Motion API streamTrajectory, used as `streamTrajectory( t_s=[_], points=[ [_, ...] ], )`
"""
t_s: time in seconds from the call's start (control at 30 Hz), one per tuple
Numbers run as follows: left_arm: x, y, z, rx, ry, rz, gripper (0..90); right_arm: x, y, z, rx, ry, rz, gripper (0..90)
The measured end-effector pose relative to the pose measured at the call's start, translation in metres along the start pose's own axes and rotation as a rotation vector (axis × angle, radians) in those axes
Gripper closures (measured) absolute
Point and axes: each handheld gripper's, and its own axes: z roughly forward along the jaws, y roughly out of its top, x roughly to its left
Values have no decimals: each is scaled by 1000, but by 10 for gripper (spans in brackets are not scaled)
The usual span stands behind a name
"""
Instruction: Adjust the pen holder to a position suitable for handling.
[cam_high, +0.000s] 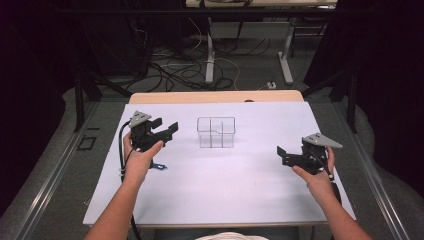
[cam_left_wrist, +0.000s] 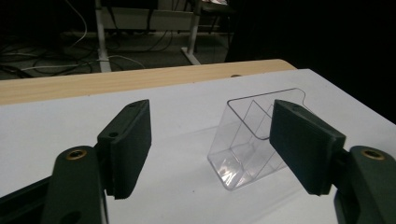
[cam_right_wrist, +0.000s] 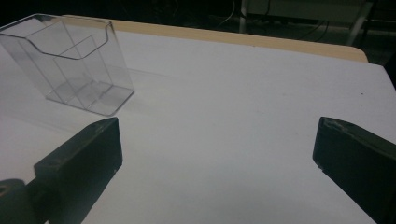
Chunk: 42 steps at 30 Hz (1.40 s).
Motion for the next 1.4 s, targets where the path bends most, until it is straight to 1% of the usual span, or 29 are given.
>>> streamTrajectory(
  t_s=[0.03, 0.1, 0.13, 0.17, 0.2, 0.23, 0.27, 0.3, 0.33, 0.37, 0.4, 0.5, 0.57, 0.67, 0.73, 0.77, 0.8, 0.83, 0.87, 0.9, 0.93, 0.97, 1.0, 1.03, 1.07, 1.1, 1.3, 1.33, 1.4],
  points=[
    [1, -2, -3, 2, -3, -5, 276, 2, 1, 1, 7, 7, -9, 10],
    [3, -5, -8, 3, -5, -1, 262, 10, 2, 4, 8, 42, -36, 44],
    [4, -7, -11, 0, -3, 4, 262, 10, 2, 4, 8, 42, -36, 44],
    [5, -8, -13, 4, -3, 8, 203, 15, 2, 5, 1, 57, -48, 92],
    [8, -11, -18, 2, -4, 5, 177, 18, 3, 5, 6, 68, -51, 116],
    [8, -11, -18, 2, -4, 5, 159, 20, 4, 5, 8, 80, -53, 140],
    [9, -12, -21, -1, -4, 5, 159, 20, 4, 5, 8, 80, -53, 140],
    [11, -14, -23, -5, 2, 7, 146, 25, 6, 8, -1, 106, -67, 155],
    [12, -16, -25, -5, 7, 1, 146, 25, 6, 8, -1, 106, -67, 155],
    [14, -17, -26, -7, 8, -3, 115, 28, 7, 9, 3, 121, -75, 161],
    [16, -17, -27, -8, 11, -8, 53, 34, 9, 12, 9, 142, -90, 187],
    [21, -20, -29, -19, 18, -21, 0, 43, 13, 16, 12, 177, -114, 218],
    [25, -22, -30, -24, 31, -23, 1, 51, 16, 21, 17, 200, -133, 245],
    [26, -22, -30, -27, 44, -22, 1, 65, 21, 31, 34, 232, -164, 277],
    [26, -23, -31, -37, 45, -18, 1, 77, 26, 39, 55, 272, -191, 287],
    [27, -23, -31, -39, 47, -8, 1, 77, 26, 39, 55, 272, -191, 287],
    [27, -23, -32, -48, 48, 1, 1, 90, 30, 48, 69, 303, -225, 300],
    [27, -23, -32, -46, 50, 13, 1, 90, 30, 48, 69, 303, -225, 300],
    [27, -23, -33, -47, 51, 19, 1, 104, 34, 56, 75, 338, -269, 309],
    [28, -23, -33, -47, 50, 22, 1, 109, 36, 59, 78, 353, -289, 312],
    [28, -23, -33, -49, 49, 23, 1, 117, 37, 65, 78, 374, -320, 311],
    [28, -24, -33, -47, 47, 23, 1, 117, 37, 65, 78, 374, -320, 311],
    [28, -24, -33, -49, 44, 20, 1, 128, 39, 74, 89, 392, -370, 312],
    [28, -24, -34, -49, 41, 19, 1, 132, 40, 78, 99, 397, -386, 311],
    [28, -24, -34, -51, 37, 15, 1, 137, 41, 82, 112, 404, -393, 312],
    [28, -24, -34, -50, 34, 16, 1, 137, 41, 82, 112, 404, -393, 312],
    [29, -23, -35, -55, 31, 16, 1, 158, 45, 101, 146, 458, -455, 312],
    [30, -23, -36, -52, 30, 11, 1, 163, 48, 105, 157, 467, -481, 312],
    [31, -23, -36, -54, 30, 9, 1, 166, 50, 107, 154, 472, -490, 312]
  ],
)
